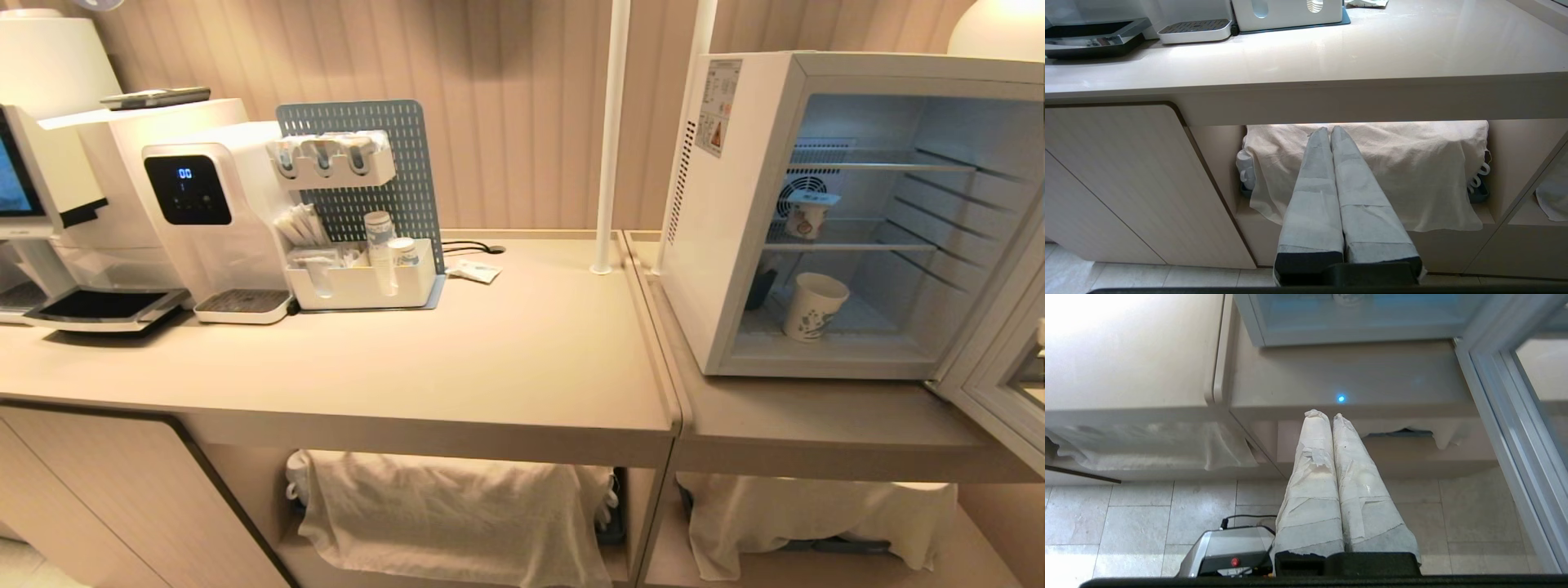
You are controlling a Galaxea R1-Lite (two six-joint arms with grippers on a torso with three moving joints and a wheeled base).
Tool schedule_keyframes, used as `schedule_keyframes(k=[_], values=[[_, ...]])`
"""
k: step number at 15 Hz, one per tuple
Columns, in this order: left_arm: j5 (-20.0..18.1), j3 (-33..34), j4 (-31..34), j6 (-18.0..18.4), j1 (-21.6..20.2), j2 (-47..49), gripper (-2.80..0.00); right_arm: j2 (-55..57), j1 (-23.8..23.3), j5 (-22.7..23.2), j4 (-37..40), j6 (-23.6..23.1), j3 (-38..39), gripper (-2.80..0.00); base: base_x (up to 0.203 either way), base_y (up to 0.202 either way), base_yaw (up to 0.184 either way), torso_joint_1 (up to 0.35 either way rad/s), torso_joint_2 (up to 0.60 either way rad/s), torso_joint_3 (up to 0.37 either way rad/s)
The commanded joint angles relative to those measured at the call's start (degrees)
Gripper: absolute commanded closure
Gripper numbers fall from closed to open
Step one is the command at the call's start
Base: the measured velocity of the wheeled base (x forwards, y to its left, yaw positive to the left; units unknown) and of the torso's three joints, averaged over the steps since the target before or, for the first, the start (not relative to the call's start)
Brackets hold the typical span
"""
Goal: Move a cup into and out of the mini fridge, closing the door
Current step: Take the paper cup out of the freezer
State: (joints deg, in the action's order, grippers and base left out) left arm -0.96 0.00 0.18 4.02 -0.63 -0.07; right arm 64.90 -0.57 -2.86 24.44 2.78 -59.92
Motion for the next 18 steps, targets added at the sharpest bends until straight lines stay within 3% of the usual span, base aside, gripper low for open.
schedule_keyframes(k=[1,3,13,18], values=[[0.0,0.0,0.0,0.0,0.0,0.1,0.0,6.4,0.0,0.0,-6.0,0.0,-0.5,0.0,0.0,0.0,0.0,0.0,0.0,0.0],[0.0,0.0,0.0,0.0,0.0,0.1,0.0,8.6,-0.2,-0.2,-11.4,-0.4,0.1,0.0,0.0,0.0,0.0,0.0,0.0,0.0],[0.0,0.0,0.0,0.0,0.0,0.1,0.0,14.3,-1.7,-0.5,-12.2,-0.1,1.1,0.0,0.0,0.0,0.0,0.0,0.0,0.0],[0.0,0.0,0.0,0.0,0.0,0.1,0.0,24.0,-3.8,-0.9,-18.1,-0.5,0.8,0.0,0.0,0.0,0.0,0.0,0.0,0.0]])
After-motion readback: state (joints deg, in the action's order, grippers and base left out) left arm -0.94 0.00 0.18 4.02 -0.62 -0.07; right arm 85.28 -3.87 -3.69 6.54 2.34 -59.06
